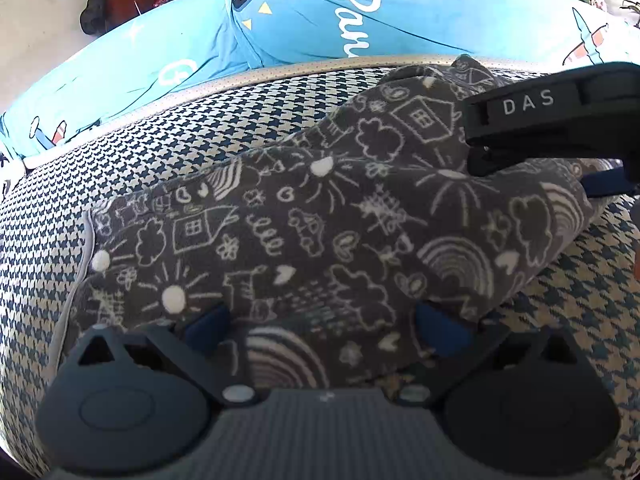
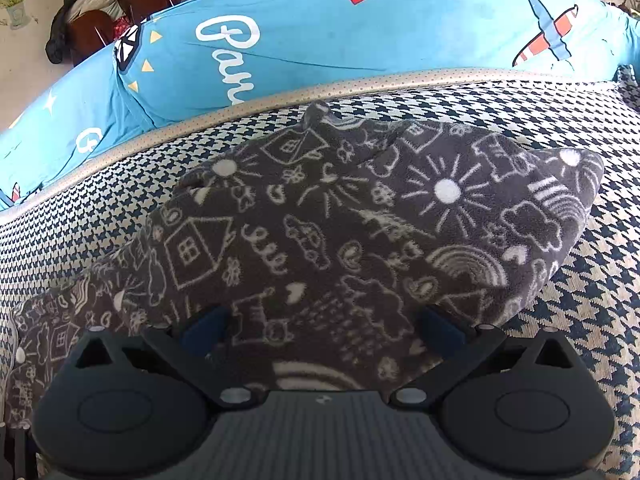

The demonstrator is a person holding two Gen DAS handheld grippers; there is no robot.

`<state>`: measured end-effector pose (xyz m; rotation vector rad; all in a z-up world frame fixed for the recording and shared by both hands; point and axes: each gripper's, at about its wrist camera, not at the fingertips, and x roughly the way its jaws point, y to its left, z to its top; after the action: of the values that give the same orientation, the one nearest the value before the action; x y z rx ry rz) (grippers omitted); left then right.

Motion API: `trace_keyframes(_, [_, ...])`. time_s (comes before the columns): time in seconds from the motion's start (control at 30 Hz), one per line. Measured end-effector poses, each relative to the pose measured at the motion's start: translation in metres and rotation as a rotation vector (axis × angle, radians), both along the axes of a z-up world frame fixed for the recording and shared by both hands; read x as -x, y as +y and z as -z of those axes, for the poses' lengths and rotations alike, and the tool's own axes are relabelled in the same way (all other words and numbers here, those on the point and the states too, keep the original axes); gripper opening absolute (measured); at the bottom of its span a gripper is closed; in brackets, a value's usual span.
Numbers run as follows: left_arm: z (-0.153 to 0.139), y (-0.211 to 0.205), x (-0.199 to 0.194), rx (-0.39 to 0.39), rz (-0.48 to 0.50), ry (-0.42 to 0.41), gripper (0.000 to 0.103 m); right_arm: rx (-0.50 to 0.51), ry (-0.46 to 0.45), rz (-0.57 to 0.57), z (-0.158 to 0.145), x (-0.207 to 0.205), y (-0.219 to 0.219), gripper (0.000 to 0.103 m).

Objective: Fold clothes
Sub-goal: 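Press the right gripper along the grey doodle jacket bundle to flatten it, then move the left gripper to the folded end of the jacket bundle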

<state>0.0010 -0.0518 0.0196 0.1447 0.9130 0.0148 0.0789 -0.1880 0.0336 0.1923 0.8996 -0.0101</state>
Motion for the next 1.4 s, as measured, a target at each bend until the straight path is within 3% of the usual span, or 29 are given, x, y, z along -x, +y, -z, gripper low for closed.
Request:
trace_keyframes(0.23, [-0.006,0.002,0.006,0.005,-0.016,-0.006,0.103,0.005,-0.026,-0.004,-0.002,0.006,0.000,0.103])
trace_keyframes(0.47, [-0.012,0.006,0.029,-0.022,0.004,-0.029,0.103,-0.055,-0.037,-0.038,-0.011,0.013,-0.011,0.103])
trace_keyframes(0.83, [-0.015,0.036,0.057,0.042,-0.049,0.012,0.103,-0.038,-0.099,-0.100,-0.026,0.031,-0.001,0.103])
trace_keyframes(1.1, [-0.020,0.054,0.077,0.059,-0.085,0.004,0.103,-0.079,-0.148,-0.173,-0.034,0.052,0.012,0.103])
trace_keyframes(1.4, [-0.022,0.085,0.097,0.057,-0.157,-0.011,0.103,-0.123,-0.176,-0.275,-0.034,0.066,0.034,0.092])
